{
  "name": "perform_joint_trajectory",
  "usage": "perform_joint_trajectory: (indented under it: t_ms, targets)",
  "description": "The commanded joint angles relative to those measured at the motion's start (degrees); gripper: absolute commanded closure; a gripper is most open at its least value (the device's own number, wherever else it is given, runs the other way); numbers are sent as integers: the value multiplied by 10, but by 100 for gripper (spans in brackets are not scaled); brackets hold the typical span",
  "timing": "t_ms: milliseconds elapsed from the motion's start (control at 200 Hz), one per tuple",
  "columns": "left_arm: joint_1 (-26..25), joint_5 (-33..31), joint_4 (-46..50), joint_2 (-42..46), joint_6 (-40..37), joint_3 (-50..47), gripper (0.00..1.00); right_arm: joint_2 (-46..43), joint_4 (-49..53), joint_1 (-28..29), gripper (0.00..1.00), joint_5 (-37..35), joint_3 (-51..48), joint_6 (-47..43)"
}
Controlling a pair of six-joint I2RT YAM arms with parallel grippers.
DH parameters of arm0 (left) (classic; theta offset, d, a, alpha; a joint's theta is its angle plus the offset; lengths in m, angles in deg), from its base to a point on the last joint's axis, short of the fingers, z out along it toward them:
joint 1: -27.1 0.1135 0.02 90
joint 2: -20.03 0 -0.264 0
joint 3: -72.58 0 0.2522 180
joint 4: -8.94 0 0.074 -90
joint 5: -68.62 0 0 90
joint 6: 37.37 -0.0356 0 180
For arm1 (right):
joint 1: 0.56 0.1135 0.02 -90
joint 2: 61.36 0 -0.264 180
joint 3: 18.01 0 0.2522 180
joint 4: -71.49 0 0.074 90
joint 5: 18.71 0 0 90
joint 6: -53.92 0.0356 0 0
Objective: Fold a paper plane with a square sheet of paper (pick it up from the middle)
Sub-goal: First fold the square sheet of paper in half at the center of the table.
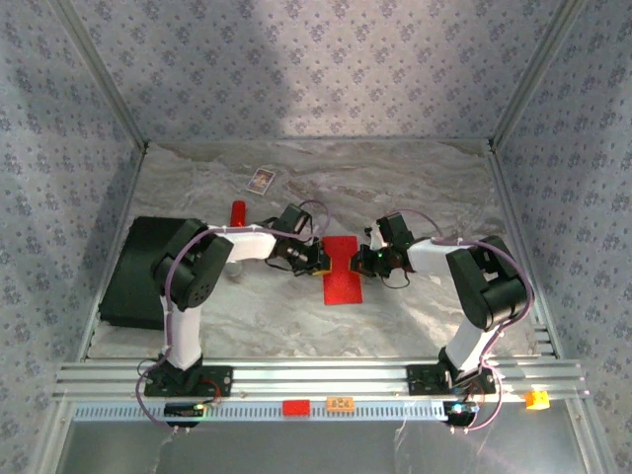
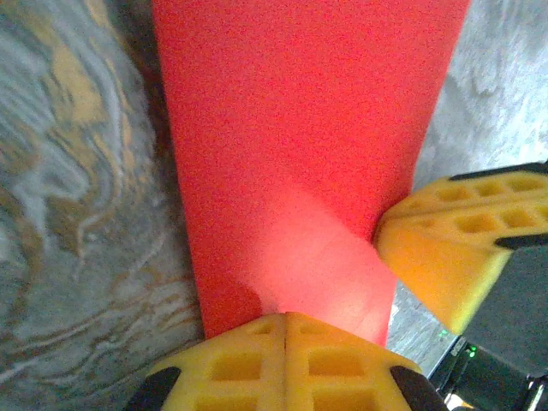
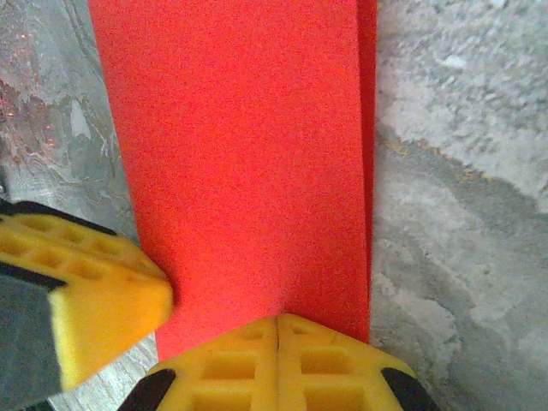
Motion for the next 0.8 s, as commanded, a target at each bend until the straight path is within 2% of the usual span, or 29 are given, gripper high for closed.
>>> perform_joint_trajectory:
  t_ms: [0,195,375,590,795]
  targets:
    - [10,-1,11,-5,-12,25,99,17,77,-8,100,-59,-24,-6]
    - [13,-10,12,-32,-13,31,99,18,77,-8,100,-59,-26,-5]
    - [14,-48,40,-35,-10,29,99,16,78,-8,100,-58,-24,-7]
    - [14,-25,11,-12,-5,53,98,15,78,-9,100,-55,-25,-12]
    - [15,-14,32,-44,-20,103,98,16,78,-9,100,-52,-23,-14]
